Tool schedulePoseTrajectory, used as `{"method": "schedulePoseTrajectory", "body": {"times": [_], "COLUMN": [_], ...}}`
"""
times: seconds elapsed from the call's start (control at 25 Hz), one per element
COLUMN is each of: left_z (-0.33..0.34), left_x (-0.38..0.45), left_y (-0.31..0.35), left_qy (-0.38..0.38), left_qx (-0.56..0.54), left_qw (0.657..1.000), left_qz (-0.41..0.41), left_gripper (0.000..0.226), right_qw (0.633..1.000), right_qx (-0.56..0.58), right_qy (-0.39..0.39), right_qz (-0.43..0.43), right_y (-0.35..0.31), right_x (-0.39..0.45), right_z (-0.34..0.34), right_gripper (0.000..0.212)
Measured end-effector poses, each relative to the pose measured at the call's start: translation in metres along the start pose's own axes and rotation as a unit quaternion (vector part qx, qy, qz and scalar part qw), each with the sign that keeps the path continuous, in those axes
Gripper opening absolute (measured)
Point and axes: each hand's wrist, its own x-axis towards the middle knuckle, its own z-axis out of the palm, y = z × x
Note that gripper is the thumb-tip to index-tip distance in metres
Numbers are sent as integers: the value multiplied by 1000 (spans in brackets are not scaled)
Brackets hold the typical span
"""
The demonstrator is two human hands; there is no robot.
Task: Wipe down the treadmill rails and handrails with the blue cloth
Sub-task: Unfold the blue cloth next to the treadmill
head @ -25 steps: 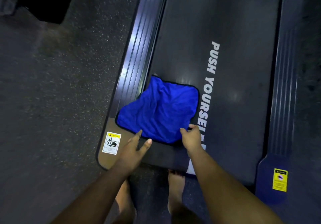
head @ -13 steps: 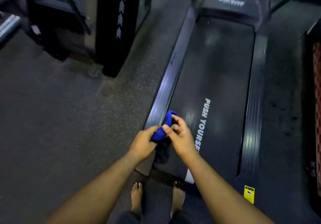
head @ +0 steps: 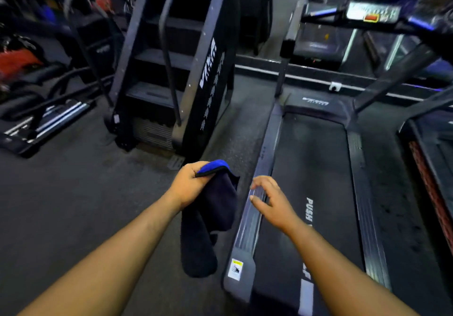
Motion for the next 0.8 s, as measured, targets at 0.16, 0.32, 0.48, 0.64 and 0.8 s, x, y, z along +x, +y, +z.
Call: {"method": "schedulePoseTrajectory", "body": {"times": [0.16, 0.32, 0.48, 0.64, 0.8], "left_z": [-78, -150, -199, -202, -169], "left_x": [-1, 24, 57, 110, 167], "left_y": [21, 31, 32, 0, -26], "left_qy": [-102, 30, 191, 194, 90], "left_qx": [73, 140, 234, 238, 87], "left_qw": [990, 985, 952, 950, 975], "left_qz": [64, 92, 47, -51, -184], "left_gripper": [19, 30, 41, 27, 32], "right_qw": [998, 1000, 996, 954, 908], "right_qx": [41, -10, -40, 209, 277], "right_qy": [-23, 3, 31, 93, 197], "right_qz": [-46, 26, 80, 195, 244], "right_y": [-111, -126, -96, -106, -97], "right_x": [51, 81, 98, 156, 217], "right_z": [65, 84, 77, 68, 79], "right_gripper": [55, 32, 31, 32, 21]}}
